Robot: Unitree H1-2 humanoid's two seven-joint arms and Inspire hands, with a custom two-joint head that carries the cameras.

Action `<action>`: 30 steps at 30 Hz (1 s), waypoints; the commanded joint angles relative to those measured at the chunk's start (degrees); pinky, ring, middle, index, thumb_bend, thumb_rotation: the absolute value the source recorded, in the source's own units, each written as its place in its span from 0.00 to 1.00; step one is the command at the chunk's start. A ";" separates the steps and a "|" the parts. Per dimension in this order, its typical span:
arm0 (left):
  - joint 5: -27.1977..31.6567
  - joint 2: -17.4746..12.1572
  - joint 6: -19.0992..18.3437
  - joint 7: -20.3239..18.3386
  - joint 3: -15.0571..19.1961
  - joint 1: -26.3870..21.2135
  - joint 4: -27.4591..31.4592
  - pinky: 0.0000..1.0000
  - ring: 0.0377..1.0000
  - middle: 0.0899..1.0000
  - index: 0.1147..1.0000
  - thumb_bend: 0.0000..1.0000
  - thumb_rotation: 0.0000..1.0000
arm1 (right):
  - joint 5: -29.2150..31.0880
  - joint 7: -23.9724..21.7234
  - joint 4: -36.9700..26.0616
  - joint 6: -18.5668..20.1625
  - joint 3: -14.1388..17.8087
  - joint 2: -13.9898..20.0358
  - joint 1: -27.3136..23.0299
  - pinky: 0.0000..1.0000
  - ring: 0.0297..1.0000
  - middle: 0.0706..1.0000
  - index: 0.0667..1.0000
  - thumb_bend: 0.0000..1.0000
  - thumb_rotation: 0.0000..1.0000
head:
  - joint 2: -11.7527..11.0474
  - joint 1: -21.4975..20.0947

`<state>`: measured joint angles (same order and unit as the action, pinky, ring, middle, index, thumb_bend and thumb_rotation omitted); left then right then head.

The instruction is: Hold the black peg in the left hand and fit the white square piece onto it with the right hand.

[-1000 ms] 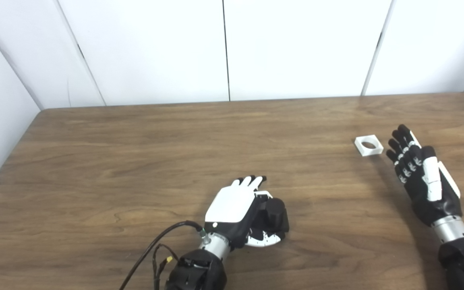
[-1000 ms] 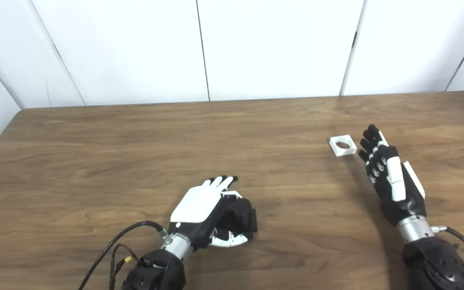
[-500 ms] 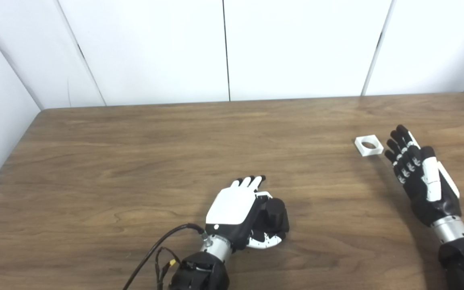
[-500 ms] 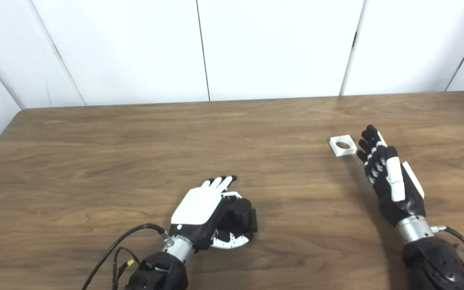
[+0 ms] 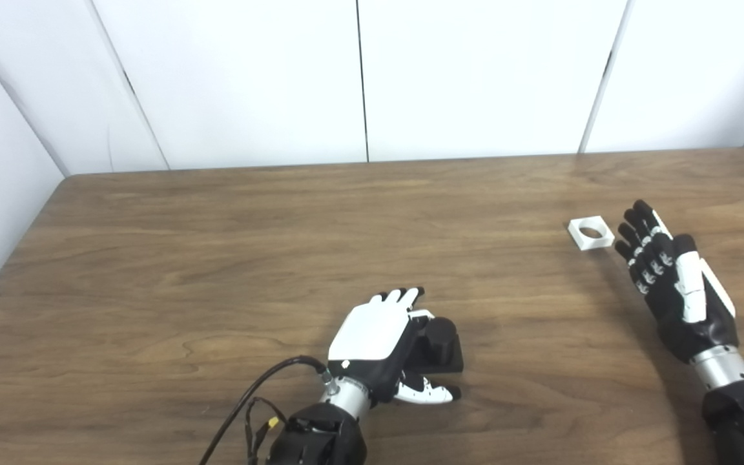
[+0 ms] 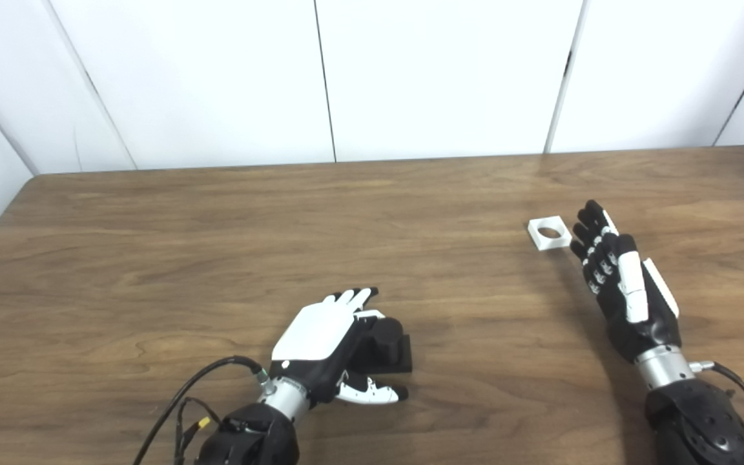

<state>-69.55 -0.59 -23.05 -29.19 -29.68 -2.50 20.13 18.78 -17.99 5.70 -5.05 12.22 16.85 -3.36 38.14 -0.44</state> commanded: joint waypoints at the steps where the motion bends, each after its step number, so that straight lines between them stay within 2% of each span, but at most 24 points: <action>1: -1.93 -0.09 -0.85 -0.98 1.06 -0.41 0.58 1.00 1.00 1.00 0.74 0.87 0.38 | 1.20 -0.72 5.81 0.89 -1.50 -3.32 5.89 1.00 1.00 1.00 1.00 0.60 0.99 | 0.01 0.09; 9: -2.93 0.36 -0.79 -1.26 2.75 -0.57 1.17 1.00 1.00 1.00 0.74 0.87 0.36 | 1.79 -1.49 7.24 0.25 -1.35 -3.03 5.49 1.00 1.00 1.00 1.00 0.59 0.98 | -0.07 0.79; 19: -5.61 0.25 0.51 1.67 4.17 -0.49 1.08 1.00 1.00 1.00 0.74 0.88 0.35 | 0.84 -2.19 8.51 -1.22 -2.19 -2.29 4.79 1.00 1.00 1.00 1.00 0.62 0.98 | -0.24 1.16; 26: -6.29 0.69 0.86 1.69 5.18 -0.37 1.74 1.00 1.00 1.00 0.74 0.86 0.35 | 1.41 -2.60 8.27 -0.25 -2.13 -2.10 4.56 1.00 1.00 1.00 1.00 0.62 0.96 | -0.13 1.49; 30: -7.28 1.04 0.55 0.69 5.71 -0.32 2.56 1.00 1.00 1.00 0.74 0.86 0.35 | 0.86 -2.93 8.22 -0.27 -2.53 -1.61 4.51 1.00 1.00 1.00 1.00 0.61 0.99 | -0.09 1.80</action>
<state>-74.80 0.18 -22.38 -29.26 -24.93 -2.01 20.71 19.14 -19.82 6.73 -5.34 11.03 17.53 -4.10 38.06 1.32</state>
